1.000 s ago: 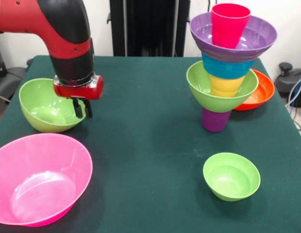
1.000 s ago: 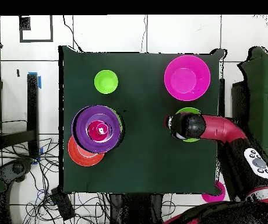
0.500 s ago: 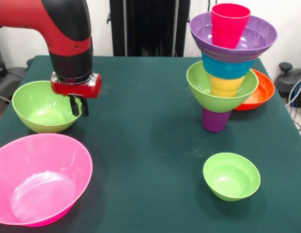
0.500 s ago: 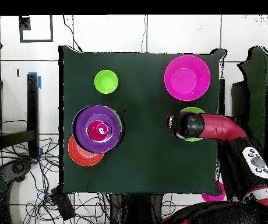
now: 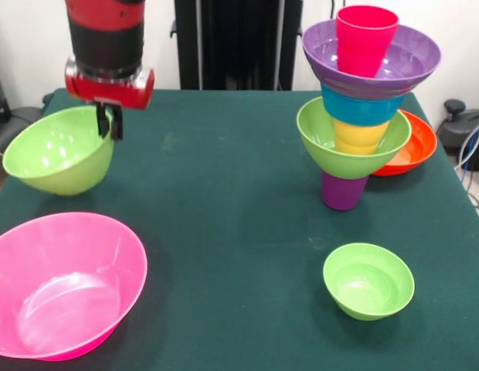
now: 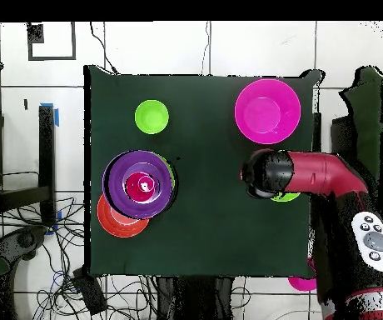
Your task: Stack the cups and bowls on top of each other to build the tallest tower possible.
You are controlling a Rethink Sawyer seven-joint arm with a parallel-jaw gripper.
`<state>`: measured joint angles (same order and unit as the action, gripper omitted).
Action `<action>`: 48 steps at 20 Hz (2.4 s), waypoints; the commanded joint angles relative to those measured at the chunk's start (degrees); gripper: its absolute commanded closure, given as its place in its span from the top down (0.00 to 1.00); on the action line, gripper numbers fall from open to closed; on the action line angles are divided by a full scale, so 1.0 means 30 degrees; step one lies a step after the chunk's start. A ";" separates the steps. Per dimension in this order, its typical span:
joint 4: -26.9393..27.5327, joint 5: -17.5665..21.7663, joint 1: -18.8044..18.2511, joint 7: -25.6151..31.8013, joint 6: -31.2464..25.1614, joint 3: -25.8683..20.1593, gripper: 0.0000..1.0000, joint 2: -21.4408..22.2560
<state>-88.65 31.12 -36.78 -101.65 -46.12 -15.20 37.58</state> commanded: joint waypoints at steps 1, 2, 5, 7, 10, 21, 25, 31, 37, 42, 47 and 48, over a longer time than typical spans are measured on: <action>0.0256 0.0264 0.1254 0.0936 -0.2477 0.0127 0.00 0.1232; 0.0265 0.0340 0.1253 0.0859 -0.2309 0.0114 0.00 0.1112; 0.0033 0.0619 0.1074 0.0402 -0.0767 -0.0027 0.00 0.0114; -0.0081 0.0591 0.0889 0.0196 0.0183 -0.0190 0.00 -0.0634; -0.0405 0.0327 0.0732 0.0218 0.0662 -0.0384 1.00 -0.0789; -0.0187 0.0579 0.0316 0.0084 0.2192 -0.0381 1.00 -0.1581; -0.0226 0.0486 0.0191 0.0080 0.2578 -0.0424 1.00 -0.1814; -0.0280 0.0346 0.0099 -0.0389 0.3631 -0.0375 1.00 -0.2784; 0.0546 0.0356 0.0272 -0.0777 0.4458 -0.0272 1.00 -0.4426; 0.1018 0.0545 0.0471 -0.0709 0.4639 0.0088 1.00 -0.4869; 0.3014 0.2385 0.1707 -0.0812 0.4451 0.1961 1.00 -0.6045; 0.3181 0.2491 0.1787 -0.0753 0.4451 0.2120 1.00 -0.6167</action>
<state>-86.11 32.30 -34.52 -101.65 -35.15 -11.73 23.87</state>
